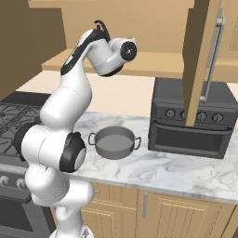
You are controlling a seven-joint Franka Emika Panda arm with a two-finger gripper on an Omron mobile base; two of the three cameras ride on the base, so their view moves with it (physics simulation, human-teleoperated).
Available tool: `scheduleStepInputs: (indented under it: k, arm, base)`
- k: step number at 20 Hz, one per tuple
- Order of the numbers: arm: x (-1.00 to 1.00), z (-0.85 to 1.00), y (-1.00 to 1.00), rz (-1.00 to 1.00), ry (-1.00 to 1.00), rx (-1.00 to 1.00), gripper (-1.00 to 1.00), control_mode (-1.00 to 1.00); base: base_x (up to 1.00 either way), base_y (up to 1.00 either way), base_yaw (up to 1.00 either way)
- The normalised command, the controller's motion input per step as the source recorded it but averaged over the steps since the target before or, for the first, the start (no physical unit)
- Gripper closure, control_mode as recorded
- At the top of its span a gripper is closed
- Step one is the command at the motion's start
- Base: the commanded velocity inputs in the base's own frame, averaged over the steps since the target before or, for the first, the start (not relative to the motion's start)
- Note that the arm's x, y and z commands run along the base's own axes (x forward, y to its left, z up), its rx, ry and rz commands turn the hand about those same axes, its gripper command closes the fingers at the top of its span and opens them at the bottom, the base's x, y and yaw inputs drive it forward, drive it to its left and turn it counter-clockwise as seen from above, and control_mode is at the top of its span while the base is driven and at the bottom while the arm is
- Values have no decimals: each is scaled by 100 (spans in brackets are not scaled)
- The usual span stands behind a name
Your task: Pick the kettle from the cabinet and place it on a stove burner. Then pick the pot from the counter and place it on another stove burner. Finally, turn both burners on.
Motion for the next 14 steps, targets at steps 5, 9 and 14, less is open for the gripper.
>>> scheduleStepInputs:
  k: [5, 9, 14]
  arm:
    - [21, 3, 0, 6, 0, 0, -100, -100]
    - [23, 7, -1, 7, 2, 0, -100, -100]
    - [23, 6, 0, 7, 2, 0, -100, -100]
  base:
    - [0, 0, 0]
    - [0, 0, 0]
    - [0, 0, 0]
